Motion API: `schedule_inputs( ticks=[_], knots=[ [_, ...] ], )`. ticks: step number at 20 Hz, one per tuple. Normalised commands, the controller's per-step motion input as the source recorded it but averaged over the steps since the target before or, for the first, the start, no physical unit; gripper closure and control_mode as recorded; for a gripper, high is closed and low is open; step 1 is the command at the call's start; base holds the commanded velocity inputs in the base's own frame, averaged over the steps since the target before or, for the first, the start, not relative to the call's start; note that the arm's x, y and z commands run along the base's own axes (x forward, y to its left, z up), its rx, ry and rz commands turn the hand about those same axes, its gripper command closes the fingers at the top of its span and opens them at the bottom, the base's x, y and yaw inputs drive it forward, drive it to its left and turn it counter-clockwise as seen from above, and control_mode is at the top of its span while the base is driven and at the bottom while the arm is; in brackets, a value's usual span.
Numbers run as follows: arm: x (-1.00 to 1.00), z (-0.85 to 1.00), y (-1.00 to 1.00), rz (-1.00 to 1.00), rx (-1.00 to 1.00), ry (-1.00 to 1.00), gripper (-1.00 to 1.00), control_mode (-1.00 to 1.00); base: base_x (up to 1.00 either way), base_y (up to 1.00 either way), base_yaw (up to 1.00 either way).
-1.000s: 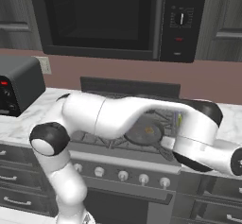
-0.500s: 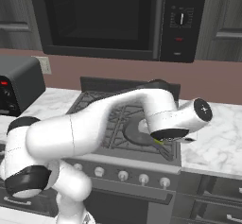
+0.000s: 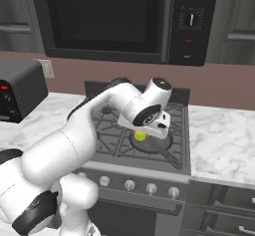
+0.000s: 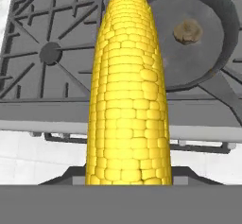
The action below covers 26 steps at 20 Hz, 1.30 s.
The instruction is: Put the corn and garlic in the pan. Then turn on the front right burner and set the heat to medium.
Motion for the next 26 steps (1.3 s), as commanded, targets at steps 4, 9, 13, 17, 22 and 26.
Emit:
schedule_inputs(
  ticks=[4,9,13,17,22,26],
  knots=[
    [0.8,-0.29,0.17,-0.03,0.0,0.25,1.0,-1.0,0.0,0.0,0.0],
    [0.73,-0.43,0.02,0.0,0.0,0.15,1.0,-1.0,0.0,0.0,0.0],
    [0.57,-0.31,0.0,0.0,0.0,0.11,1.0,-1.0,0.0,0.0,0.0],
    [0.43,-0.38,0.0,0.0,0.0,0.1,1.0,-1.0,0.0,0.0,0.0],
    [0.38,-0.36,0.0,0.0,0.0,0.08,1.0,-1.0,0.0,0.0,0.0],
    [0.39,-0.34,0.0,0.0,0.0,0.06,1.0,-1.0,0.0,0.0,0.0]
  ],
)
